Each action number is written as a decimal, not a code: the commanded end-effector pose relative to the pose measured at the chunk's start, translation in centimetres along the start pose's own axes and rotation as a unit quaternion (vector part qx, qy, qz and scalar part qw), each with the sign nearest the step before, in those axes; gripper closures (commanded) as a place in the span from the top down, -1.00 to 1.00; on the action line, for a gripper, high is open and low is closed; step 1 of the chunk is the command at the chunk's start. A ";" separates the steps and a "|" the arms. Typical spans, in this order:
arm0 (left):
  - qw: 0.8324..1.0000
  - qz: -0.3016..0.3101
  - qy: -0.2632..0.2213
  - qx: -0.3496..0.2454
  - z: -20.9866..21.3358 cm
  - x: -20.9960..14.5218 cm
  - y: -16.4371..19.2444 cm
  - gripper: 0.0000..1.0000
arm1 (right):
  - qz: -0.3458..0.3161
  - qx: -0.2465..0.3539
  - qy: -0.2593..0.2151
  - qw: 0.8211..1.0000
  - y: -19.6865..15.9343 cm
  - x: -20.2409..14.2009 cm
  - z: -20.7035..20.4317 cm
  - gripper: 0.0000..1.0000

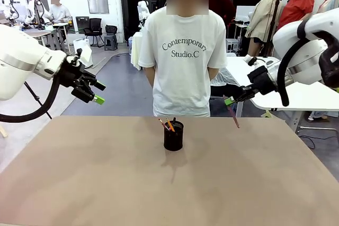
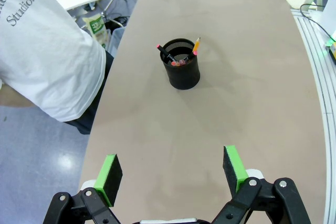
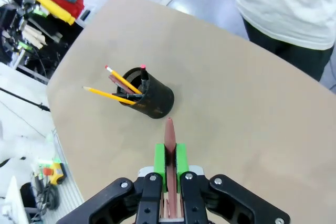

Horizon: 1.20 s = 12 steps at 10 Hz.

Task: Place the pens into the pen holder.
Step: Pick up a writing instrument from the table and place it into the Pen holder.

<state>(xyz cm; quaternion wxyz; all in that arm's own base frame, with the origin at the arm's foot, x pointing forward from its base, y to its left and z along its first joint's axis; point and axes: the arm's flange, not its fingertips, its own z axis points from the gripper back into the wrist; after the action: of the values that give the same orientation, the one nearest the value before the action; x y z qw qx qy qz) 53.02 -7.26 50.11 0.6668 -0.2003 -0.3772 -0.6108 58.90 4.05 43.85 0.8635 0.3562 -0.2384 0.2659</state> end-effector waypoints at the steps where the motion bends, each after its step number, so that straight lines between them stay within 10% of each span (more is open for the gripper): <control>1: 1.000 0.004 0.001 0.003 0.3 0.1 -0.1 1.00 | -0.029 -0.012 -0.004 1.000 0.7 1.1 -0.7 -1.00; 7: 1.000 0.004 0.001 0.003 0.3 0.1 -0.1 1.00 | -0.023 -0.006 0.000 1.000 0.7 0.6 -0.8 -1.00; 12: 1.000 0.004 0.001 0.003 0.3 0.1 -0.1 1.00 | 0.196 0.091 -0.124 0.969 3.3 2.8 -4.1 -1.00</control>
<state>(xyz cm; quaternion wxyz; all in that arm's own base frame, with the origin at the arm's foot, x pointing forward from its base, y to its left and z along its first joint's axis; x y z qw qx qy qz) 53.02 -7.26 50.12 0.6668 -0.2003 -0.3772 -0.6108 59.47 9.55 45.09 0.7681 0.3973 -0.3396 0.3698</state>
